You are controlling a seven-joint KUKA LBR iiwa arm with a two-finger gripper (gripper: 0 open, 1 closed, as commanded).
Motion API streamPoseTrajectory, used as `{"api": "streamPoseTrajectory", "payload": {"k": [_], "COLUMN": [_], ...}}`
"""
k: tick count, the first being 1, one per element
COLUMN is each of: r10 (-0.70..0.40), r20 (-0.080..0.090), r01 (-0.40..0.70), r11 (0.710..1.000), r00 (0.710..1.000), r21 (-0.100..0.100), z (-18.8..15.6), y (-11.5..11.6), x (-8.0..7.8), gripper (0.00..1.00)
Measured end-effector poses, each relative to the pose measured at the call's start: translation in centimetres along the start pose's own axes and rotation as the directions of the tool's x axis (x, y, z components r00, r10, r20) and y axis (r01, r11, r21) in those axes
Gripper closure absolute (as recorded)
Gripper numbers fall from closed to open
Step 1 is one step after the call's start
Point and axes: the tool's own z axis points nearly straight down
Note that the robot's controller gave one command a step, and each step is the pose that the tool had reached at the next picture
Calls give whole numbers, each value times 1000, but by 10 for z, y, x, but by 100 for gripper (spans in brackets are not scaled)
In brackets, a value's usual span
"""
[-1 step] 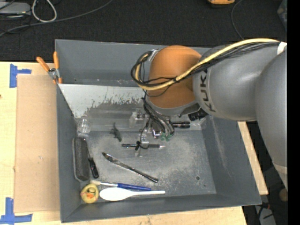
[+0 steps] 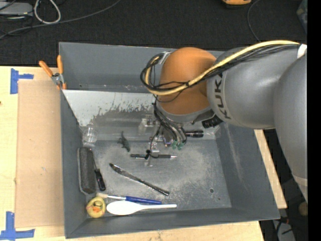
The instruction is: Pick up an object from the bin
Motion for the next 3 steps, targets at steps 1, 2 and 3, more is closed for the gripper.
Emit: {"api": "streamPoseTrajectory", "payload": {"k": [1, 2, 3], "r10": [46, 45, -39], "r20": [1, 2, 2], "r01": [-46, -45, 39], "r11": [999, 999, 999], "r00": [999, 999, 999], "r21": [-1, -2, -1], "z": [92, 126, 98], "y": [-23, -26, -36], "x": [-18, -19, -9], "gripper": [0, 0, 0]}}
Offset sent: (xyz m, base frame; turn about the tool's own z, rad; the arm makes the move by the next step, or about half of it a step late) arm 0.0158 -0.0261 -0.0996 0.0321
